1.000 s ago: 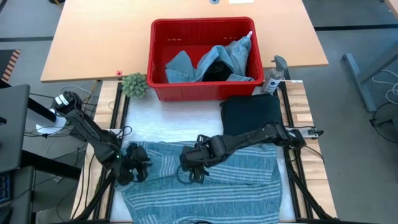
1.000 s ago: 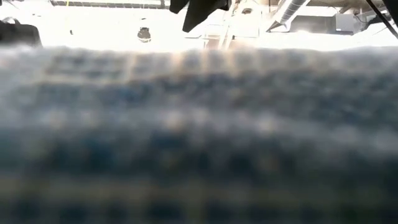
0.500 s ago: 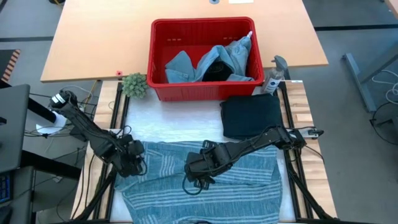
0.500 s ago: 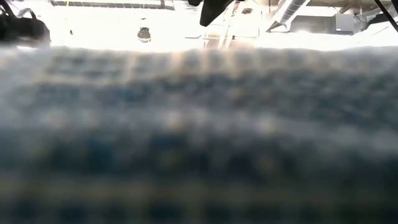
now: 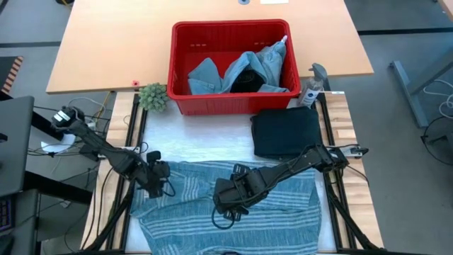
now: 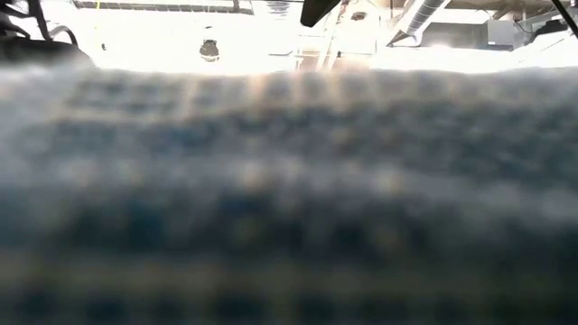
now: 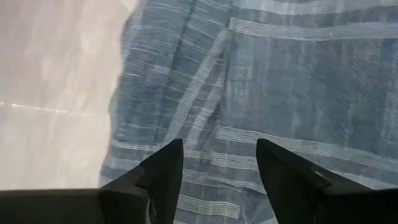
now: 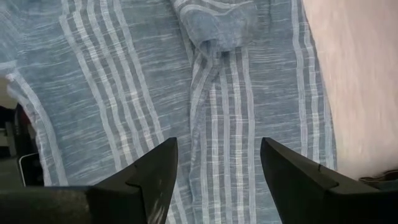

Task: Fold Laundry from Bin
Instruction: Fold the blue polo shirt

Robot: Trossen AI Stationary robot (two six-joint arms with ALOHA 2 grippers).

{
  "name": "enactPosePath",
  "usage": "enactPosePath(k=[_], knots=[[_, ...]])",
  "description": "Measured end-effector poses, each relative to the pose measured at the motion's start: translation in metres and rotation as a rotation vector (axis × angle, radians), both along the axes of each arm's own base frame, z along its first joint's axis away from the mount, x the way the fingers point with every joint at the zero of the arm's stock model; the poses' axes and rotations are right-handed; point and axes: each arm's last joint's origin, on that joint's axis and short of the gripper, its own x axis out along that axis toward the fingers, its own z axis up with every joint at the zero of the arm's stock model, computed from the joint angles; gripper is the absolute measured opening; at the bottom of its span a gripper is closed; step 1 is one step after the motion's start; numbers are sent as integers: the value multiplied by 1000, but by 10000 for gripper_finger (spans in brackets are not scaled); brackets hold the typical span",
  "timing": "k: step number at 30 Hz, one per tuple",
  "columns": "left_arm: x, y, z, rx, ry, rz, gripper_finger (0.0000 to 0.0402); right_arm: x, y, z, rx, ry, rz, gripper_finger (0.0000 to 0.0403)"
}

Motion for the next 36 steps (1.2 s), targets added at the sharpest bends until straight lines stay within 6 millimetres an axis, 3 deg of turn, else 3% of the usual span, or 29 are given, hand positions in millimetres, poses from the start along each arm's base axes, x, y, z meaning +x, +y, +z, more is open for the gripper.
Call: enactPosePath(k=[8,14,18,23,29,36], knots=[[9,7,1,-47,4,-63,195,-2,4,0,1,0,9,253],[7,13,-16,-121,42,-58,195,-2,3,0,1,0,7,253],[6,13,-17,-156,56,-55,187,-2,3,0,1,0,8,253],[6,13,-17,-139,54,-77,135,-1,3,0,1,0,8,253],[8,13,-16,-124,23,-84,19,-1,3,0,0,0,7,253],[12,12,-4,-124,19,-35,2,-1,3,0,0,0,7,253]])
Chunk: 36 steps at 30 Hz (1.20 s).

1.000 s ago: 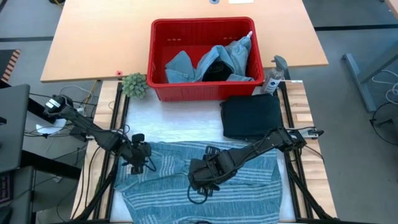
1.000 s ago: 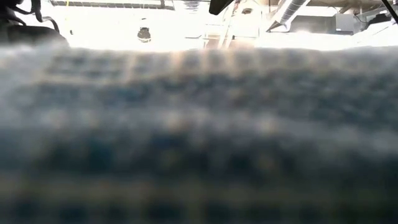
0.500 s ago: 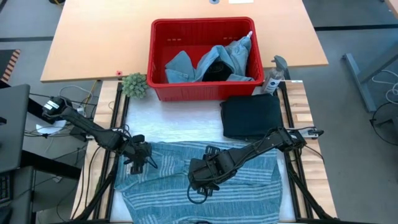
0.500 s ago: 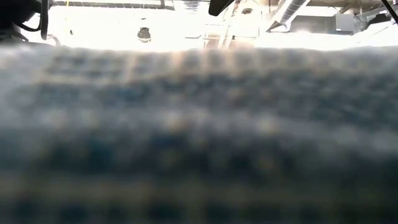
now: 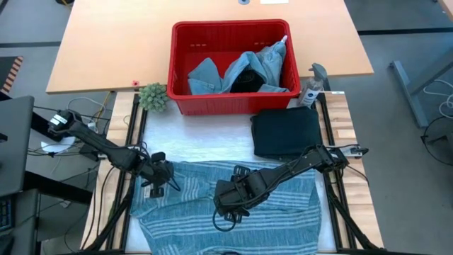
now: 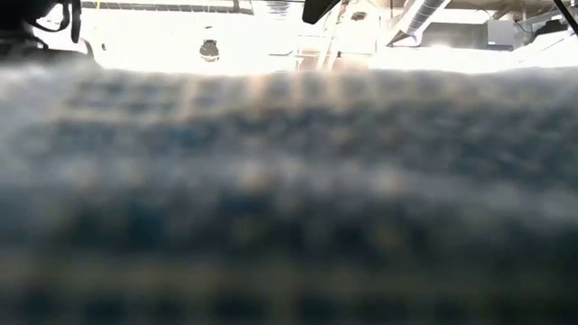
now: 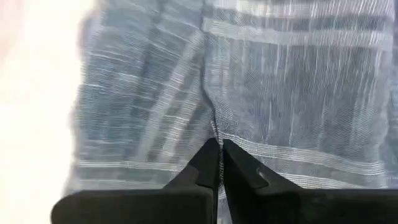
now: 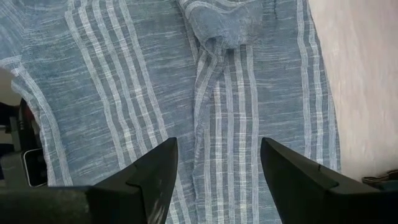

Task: Fold Laundry from Bin
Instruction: Fold the blue polo shirt

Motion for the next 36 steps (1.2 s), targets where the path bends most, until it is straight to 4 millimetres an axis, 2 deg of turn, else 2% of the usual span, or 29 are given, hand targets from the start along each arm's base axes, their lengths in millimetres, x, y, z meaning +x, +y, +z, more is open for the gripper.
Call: enactPosePath(k=[7,15,21,24,28,32,36], knots=[[-1,4,28,139,49,60,0,0,0,0,0,0,-1,253],[-9,8,24,167,121,80,0,3,-4,-2,-8,2,-6,253],[-11,10,21,194,138,107,0,13,-21,-1,-61,-37,-29,253],[-9,10,22,205,97,122,0,24,-35,1,-53,-94,-44,253],[-8,10,22,205,84,161,1,51,-56,-8,-38,-193,-48,253],[-10,11,21,201,102,196,10,87,-72,-31,105,-285,0,250],[-12,11,21,194,129,198,17,111,-76,-71,186,-276,54,229]])
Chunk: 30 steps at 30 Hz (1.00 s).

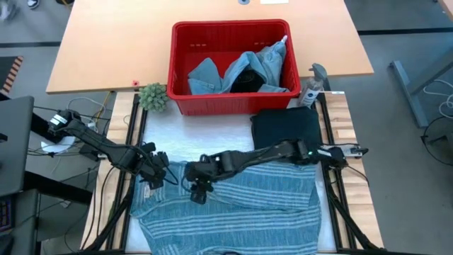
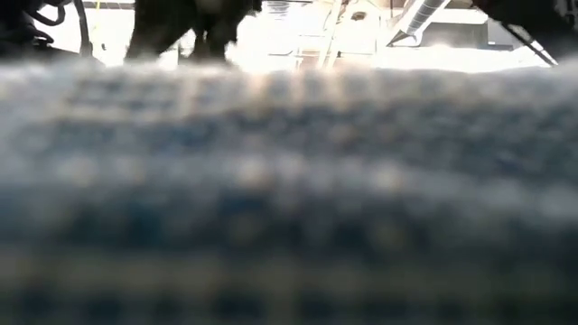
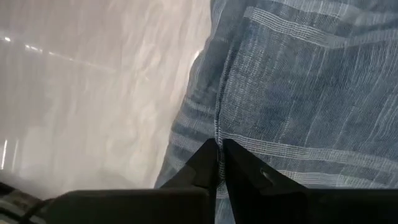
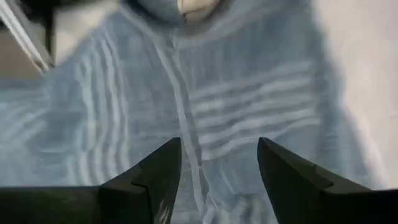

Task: Fold Laundry from Bin
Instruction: Fold the blue polo shirt

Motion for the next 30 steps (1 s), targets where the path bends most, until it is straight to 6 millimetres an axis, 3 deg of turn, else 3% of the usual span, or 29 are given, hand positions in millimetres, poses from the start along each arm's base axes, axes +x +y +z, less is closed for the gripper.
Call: enactPosePath(k=[3,6,14,17,23,30], knots=[[0,0,0,-13,5,-3,18,9,-3,-42,-2,91,4,207],[0,-1,0,-17,5,-3,18,14,-8,-69,-6,156,-10,186],[-2,-2,-1,-66,49,-26,18,16,-10,-75,1,160,2,135],[-2,-2,8,-73,53,24,18,16,-9,-74,8,153,8,123],[5,-3,27,-31,-47,24,18,18,-7,-87,4,174,13,117],[7,-8,27,-132,-2,-134,35,18,-7,-91,17,183,21,117]])
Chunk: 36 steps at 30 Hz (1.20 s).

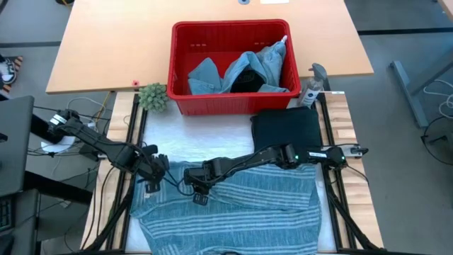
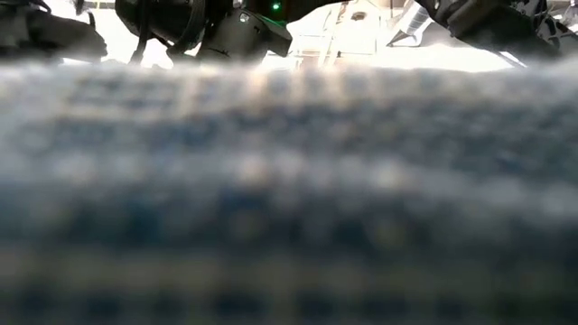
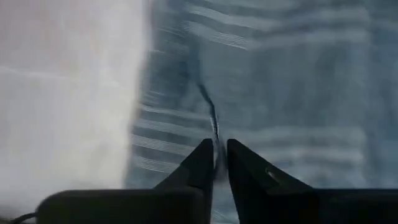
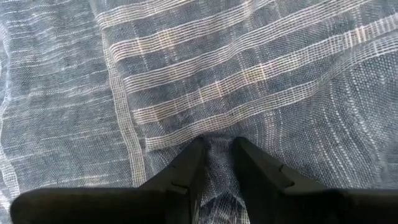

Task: Fold Laundry from Bin
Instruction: Fold the blue polo shirt

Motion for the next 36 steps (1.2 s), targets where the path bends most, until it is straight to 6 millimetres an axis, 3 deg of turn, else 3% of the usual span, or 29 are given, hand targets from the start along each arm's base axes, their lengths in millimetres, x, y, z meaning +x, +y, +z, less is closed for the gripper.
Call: enactPosePath(k=[4,7,10,13,19,24,30,36], knots=[[0,-3,0,-59,27,-93,75,1,-4,0,3,-2,-5,117],[1,0,0,24,-3,-99,116,1,-6,0,11,0,-5,117],[3,6,1,115,-60,38,152,1,-6,0,13,1,-11,117],[10,3,3,33,-150,176,169,1,-6,1,14,0,-13,117],[22,-27,-2,-104,-424,144,163,-2,-15,26,9,-39,-10,117],[12,-33,-27,-112,-457,216,151,-2,-25,46,-15,-94,-5,117],[-3,-27,-59,-120,-394,289,144,1,-39,41,-31,-97,-35,117],[-11,-22,-76,-141,-339,311,143,-5,-45,8,-59,75,-43,117]])
